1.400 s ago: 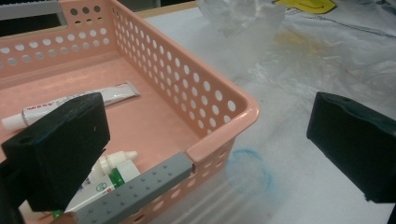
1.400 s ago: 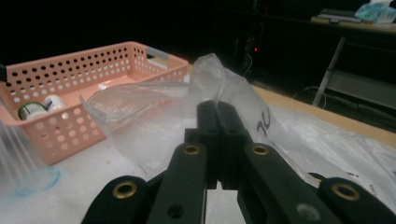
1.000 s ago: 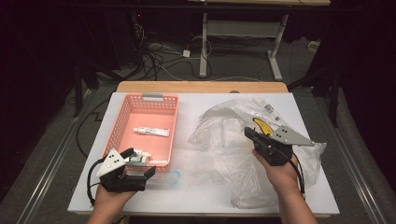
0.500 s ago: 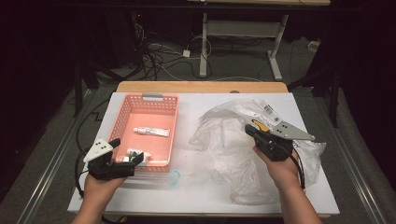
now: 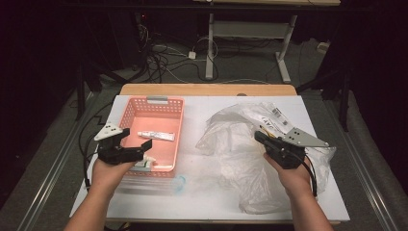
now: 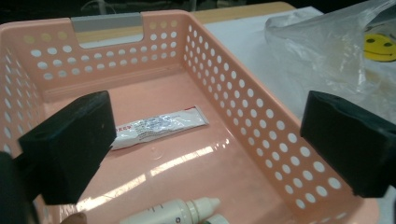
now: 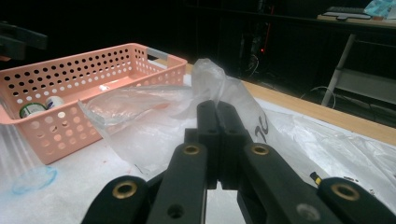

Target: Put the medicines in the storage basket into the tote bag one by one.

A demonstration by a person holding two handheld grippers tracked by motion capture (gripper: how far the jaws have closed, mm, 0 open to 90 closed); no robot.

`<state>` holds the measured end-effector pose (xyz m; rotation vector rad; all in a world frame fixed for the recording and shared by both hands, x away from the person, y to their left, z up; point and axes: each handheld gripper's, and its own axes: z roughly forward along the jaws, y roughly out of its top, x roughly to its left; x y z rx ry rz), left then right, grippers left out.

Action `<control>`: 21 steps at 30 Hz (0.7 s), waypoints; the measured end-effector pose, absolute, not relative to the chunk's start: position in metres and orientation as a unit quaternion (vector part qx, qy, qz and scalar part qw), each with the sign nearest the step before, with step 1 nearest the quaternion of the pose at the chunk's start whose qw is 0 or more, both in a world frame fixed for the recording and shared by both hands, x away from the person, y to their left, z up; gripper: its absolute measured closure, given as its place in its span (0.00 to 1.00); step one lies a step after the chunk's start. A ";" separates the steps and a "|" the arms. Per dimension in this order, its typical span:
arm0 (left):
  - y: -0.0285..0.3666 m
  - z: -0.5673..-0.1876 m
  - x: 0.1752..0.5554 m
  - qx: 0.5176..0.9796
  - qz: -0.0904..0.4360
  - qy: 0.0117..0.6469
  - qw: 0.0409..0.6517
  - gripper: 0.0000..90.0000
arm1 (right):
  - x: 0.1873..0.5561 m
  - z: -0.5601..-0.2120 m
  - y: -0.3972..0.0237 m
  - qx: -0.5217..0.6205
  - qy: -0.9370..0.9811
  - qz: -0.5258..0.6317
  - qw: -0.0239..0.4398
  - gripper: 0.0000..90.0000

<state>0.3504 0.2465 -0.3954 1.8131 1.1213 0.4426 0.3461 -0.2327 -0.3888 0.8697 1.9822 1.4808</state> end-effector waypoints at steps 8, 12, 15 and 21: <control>0.241 -0.391 0.380 0.749 0.171 0.460 0.446 0.36 | 0.345 -0.388 -0.231 0.319 0.731 0.547 0.255 1.00; 0.239 -0.403 0.406 0.753 0.148 0.499 0.403 0.57 | 0.345 -0.389 -0.230 0.314 0.736 0.546 0.249 1.00; 0.240 -0.408 0.420 0.754 0.130 0.520 0.381 0.75 | 0.345 -0.391 -0.227 0.309 0.742 0.543 0.245 1.00; 0.236 -0.417 0.451 0.768 0.119 0.552 0.302 0.98 | 0.345 -0.390 -0.225 0.304 0.742 0.545 0.244 1.00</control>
